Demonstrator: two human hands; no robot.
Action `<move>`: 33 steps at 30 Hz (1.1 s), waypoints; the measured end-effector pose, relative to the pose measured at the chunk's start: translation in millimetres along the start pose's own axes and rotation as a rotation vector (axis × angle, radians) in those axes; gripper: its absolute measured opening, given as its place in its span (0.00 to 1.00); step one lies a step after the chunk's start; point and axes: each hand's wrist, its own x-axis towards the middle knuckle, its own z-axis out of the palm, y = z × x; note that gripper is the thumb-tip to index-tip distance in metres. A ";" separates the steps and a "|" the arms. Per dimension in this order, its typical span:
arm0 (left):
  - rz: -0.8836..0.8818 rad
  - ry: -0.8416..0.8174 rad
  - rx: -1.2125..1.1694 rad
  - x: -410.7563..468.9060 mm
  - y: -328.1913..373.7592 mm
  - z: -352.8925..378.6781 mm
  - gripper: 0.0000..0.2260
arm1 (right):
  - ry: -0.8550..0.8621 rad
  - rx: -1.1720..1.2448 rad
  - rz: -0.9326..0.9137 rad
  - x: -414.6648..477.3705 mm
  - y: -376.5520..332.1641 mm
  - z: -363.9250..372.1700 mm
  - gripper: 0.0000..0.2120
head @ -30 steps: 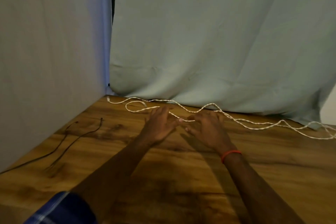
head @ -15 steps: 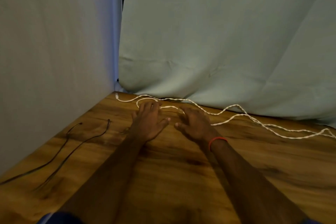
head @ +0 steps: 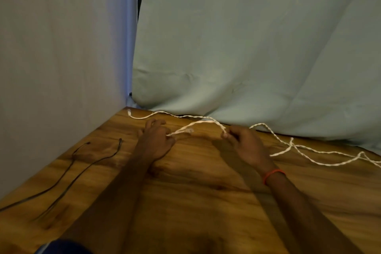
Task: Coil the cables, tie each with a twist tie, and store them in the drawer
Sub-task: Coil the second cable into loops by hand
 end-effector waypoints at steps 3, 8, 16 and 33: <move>0.064 0.112 -0.289 2.2 5.8 -0.6 0.15 | 0.197 0.104 0.083 -9.1 5.3 -44.4 0.07; 0.029 -0.015 -1.029 -9.7 34.6 -7.2 0.13 | 0.460 0.139 0.204 -32.2 23.4 -64.8 0.07; -0.222 -0.335 -1.906 -15.9 64.7 -18.9 0.08 | 0.292 -0.360 0.156 -40.8 33.6 -57.9 0.09; 0.174 0.035 -1.469 -29.5 106.0 -16.4 0.15 | -0.180 -0.514 -0.432 -53.1 -24.4 -47.0 0.16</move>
